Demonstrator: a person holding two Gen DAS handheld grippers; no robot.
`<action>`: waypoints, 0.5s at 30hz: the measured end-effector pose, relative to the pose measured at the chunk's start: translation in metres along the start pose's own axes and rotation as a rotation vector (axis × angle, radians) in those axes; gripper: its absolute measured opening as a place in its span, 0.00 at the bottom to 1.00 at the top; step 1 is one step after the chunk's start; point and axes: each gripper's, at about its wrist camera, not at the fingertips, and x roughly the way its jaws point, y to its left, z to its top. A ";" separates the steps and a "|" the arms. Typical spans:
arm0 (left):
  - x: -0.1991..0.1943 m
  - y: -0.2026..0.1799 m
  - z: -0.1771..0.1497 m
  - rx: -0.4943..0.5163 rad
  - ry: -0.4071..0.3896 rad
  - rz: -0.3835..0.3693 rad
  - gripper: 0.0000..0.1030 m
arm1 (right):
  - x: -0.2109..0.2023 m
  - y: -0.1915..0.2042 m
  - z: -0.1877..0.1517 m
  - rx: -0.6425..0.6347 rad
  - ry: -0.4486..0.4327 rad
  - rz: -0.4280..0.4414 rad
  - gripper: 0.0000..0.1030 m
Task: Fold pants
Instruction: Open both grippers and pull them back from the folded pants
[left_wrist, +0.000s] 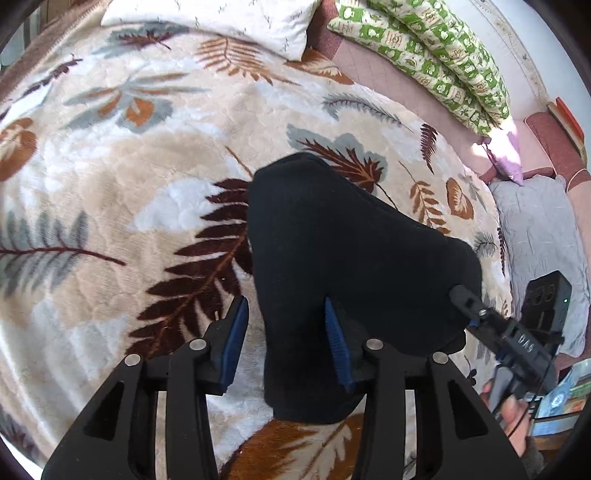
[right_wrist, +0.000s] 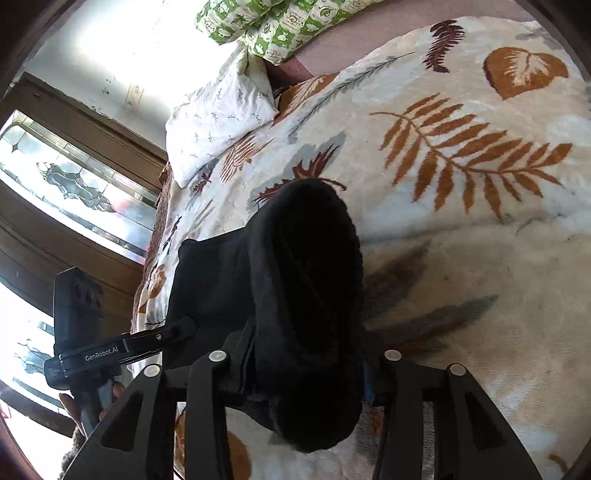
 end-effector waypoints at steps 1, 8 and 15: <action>-0.004 0.002 0.000 0.001 -0.009 0.008 0.40 | -0.010 -0.006 0.001 0.013 -0.017 -0.012 0.47; -0.042 -0.017 -0.032 0.025 -0.121 0.159 0.41 | -0.086 0.016 -0.006 -0.052 -0.120 -0.118 0.62; -0.047 -0.050 -0.080 0.090 -0.167 0.312 0.57 | -0.105 0.063 -0.056 -0.190 -0.115 -0.398 0.97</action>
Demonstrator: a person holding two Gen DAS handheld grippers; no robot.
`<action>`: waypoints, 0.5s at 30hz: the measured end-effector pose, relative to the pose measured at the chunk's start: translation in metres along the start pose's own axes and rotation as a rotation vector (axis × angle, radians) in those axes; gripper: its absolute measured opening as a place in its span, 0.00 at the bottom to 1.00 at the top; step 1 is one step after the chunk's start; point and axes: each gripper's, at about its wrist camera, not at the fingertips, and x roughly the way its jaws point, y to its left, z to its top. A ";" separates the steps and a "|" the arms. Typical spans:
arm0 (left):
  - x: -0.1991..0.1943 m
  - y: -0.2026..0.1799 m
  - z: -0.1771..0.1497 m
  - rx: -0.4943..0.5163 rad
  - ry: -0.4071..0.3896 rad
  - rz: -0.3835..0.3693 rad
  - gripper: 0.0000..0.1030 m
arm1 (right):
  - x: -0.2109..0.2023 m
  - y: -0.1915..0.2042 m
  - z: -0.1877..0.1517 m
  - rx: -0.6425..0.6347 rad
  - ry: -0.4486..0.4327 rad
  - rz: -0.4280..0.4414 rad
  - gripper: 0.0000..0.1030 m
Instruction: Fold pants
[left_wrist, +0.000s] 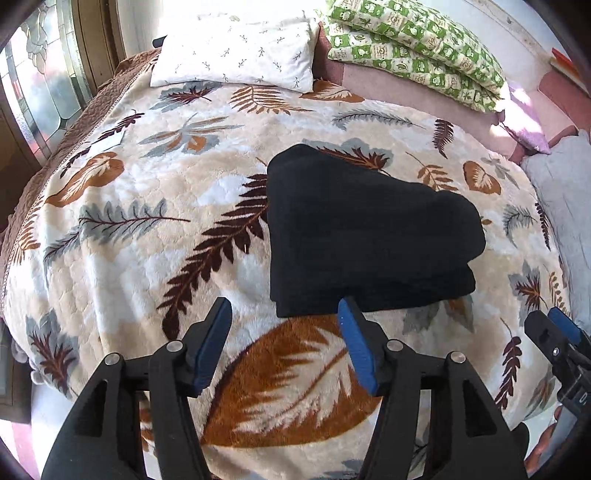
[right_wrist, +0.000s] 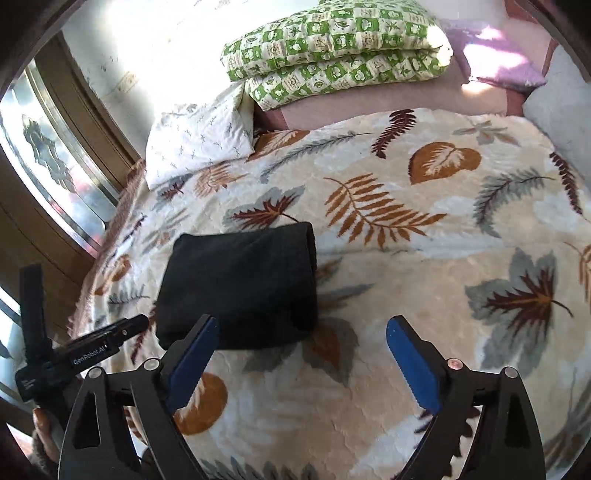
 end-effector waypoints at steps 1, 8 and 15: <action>-0.002 -0.002 -0.004 0.004 0.000 0.014 0.57 | -0.005 0.003 -0.007 -0.011 -0.008 -0.040 0.99; -0.019 -0.019 -0.031 0.021 -0.061 0.163 0.57 | -0.021 0.011 -0.042 -0.093 -0.023 -0.153 0.99; -0.035 -0.023 -0.042 0.006 -0.122 0.187 0.57 | -0.036 0.008 -0.060 -0.085 -0.041 -0.109 0.99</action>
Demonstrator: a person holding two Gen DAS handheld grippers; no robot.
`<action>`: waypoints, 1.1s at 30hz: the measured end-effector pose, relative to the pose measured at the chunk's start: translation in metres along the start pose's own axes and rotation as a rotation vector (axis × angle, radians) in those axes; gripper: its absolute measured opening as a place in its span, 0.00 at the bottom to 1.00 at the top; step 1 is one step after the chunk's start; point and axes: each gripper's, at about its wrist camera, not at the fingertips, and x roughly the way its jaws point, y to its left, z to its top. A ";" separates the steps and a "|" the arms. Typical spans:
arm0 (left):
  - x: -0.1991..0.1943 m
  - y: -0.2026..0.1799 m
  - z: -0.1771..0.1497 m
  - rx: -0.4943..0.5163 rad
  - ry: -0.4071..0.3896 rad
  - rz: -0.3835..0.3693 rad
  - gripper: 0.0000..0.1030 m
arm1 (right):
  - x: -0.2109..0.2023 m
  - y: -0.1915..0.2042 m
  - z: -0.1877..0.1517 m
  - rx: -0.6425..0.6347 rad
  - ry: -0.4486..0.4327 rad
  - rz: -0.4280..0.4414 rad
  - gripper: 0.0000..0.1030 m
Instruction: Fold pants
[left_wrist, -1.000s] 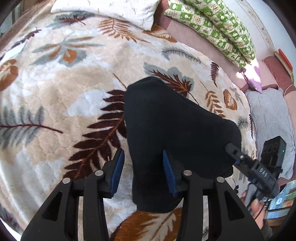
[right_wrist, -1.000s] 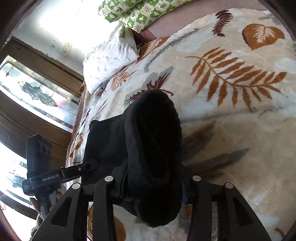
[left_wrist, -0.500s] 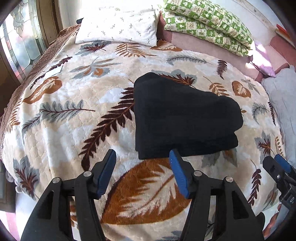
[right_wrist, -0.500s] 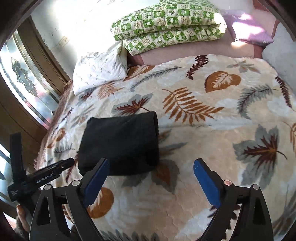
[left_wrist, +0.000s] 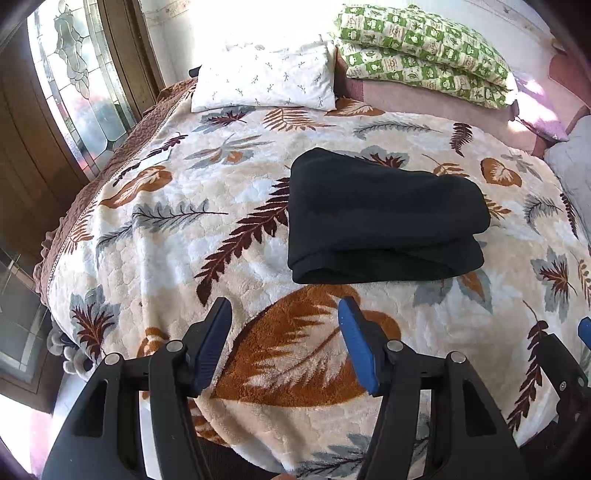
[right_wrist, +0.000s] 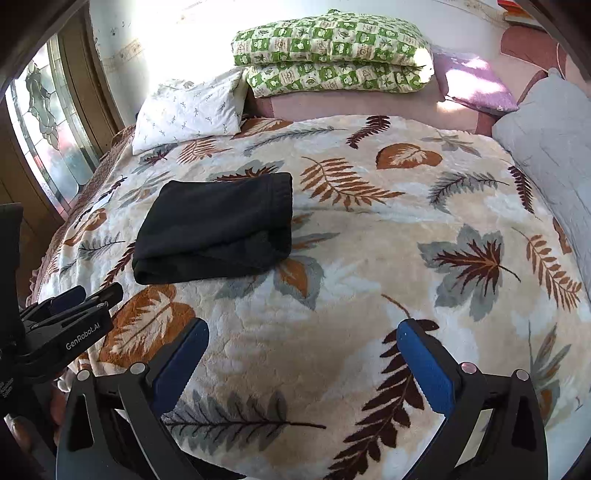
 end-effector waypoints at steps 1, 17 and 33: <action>-0.001 0.000 -0.001 -0.007 -0.005 -0.003 0.57 | -0.003 0.001 -0.002 -0.004 -0.012 -0.001 0.99; -0.008 -0.010 -0.012 -0.044 -0.028 -0.064 0.57 | -0.014 -0.013 -0.009 0.000 -0.062 -0.041 0.99; -0.007 0.022 -0.017 -0.142 -0.021 -0.089 0.57 | -0.003 -0.016 -0.014 -0.011 -0.047 -0.056 0.99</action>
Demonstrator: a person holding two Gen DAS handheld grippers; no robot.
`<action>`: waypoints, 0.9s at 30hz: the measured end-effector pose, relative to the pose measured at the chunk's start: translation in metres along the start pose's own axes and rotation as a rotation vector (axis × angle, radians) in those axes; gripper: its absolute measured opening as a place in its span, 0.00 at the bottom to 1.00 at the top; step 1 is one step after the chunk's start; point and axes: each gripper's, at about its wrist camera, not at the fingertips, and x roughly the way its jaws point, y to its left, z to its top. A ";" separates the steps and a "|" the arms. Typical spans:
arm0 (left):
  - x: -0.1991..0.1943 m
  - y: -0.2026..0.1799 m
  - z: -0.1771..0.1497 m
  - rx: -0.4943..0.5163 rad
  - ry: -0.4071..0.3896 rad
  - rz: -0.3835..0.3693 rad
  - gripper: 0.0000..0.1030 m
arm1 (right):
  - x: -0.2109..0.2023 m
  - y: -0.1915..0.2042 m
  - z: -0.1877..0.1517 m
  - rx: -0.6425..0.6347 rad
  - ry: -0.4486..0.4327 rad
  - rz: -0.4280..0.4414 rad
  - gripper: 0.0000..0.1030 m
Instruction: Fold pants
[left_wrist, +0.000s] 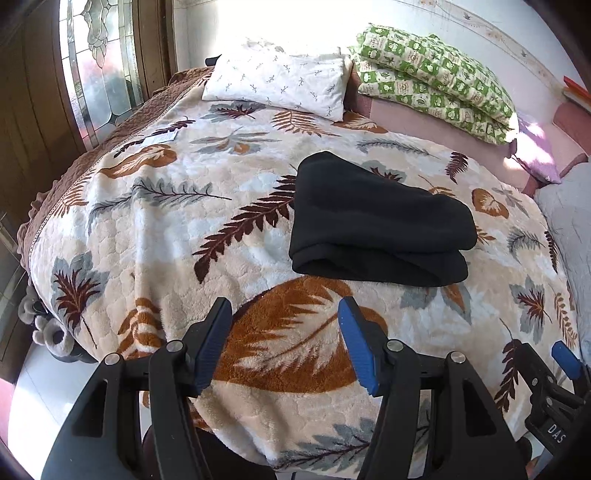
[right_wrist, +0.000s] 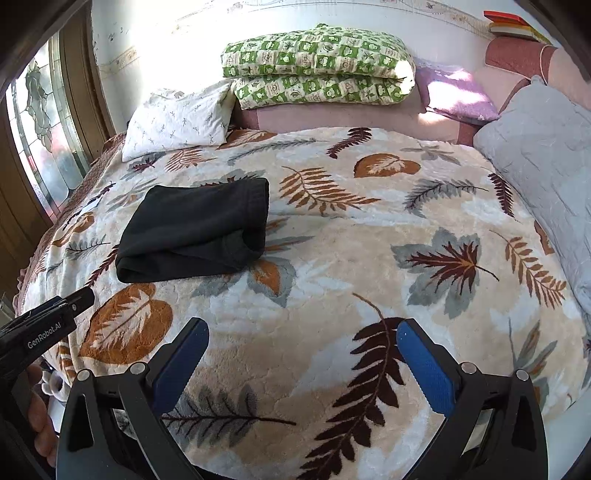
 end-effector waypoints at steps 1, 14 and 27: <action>0.000 -0.001 0.000 0.000 0.000 0.000 0.57 | 0.001 0.001 0.000 -0.002 0.002 0.001 0.99; 0.006 -0.017 0.004 0.041 0.011 -0.014 0.57 | 0.005 0.006 0.001 -0.034 0.001 -0.006 0.99; 0.002 -0.025 0.004 0.061 -0.013 -0.027 0.57 | 0.007 0.001 0.002 -0.025 0.003 -0.011 0.99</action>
